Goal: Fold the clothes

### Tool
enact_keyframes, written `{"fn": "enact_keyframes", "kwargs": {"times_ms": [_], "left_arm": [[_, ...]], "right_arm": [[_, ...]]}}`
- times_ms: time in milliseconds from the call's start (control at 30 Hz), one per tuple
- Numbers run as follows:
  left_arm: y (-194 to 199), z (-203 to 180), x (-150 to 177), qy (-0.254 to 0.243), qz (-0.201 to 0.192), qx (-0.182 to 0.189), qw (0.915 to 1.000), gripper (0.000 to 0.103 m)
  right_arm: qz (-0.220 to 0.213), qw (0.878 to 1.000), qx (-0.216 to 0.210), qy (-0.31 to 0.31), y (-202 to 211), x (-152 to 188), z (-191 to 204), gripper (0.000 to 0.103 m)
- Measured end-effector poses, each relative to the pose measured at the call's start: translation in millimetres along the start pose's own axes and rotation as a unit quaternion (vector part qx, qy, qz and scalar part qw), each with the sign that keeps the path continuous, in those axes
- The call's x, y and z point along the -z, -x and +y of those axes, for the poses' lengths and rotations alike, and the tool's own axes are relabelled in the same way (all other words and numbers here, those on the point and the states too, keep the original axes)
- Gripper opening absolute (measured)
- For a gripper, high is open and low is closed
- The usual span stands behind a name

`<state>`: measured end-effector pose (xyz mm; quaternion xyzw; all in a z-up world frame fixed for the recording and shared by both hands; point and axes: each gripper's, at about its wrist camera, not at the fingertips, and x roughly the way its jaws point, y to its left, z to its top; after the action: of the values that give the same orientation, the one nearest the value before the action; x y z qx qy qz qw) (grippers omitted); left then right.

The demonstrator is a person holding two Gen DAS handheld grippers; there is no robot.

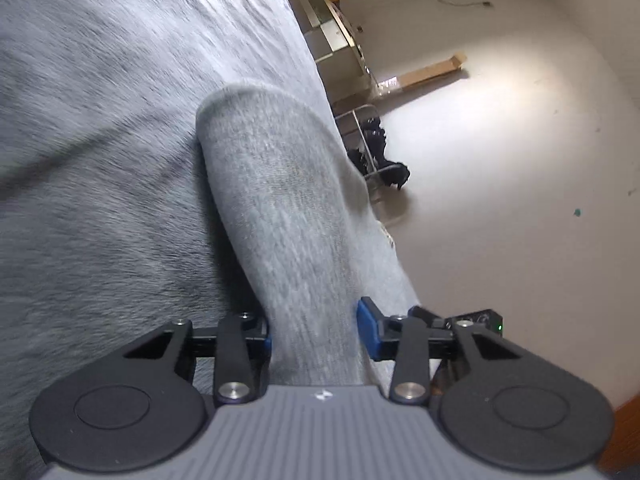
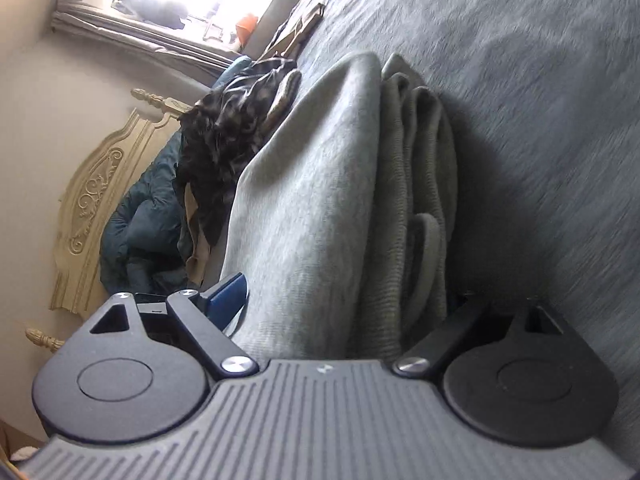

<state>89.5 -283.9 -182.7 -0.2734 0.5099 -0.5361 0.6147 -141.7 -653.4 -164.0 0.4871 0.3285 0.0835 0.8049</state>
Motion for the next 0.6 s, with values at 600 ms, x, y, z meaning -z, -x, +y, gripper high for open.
{"fn": "enact_keyframes", "kwargs": {"times_ms": [600], "left_arm": [[274.7,49.1,68.8,0.019,-0.113,-0.134,0.9843,0.046]], "right_arm": [[0.147,0.983,-0.090,0.066,-200.3,125.7,142.4,0.088]]}}
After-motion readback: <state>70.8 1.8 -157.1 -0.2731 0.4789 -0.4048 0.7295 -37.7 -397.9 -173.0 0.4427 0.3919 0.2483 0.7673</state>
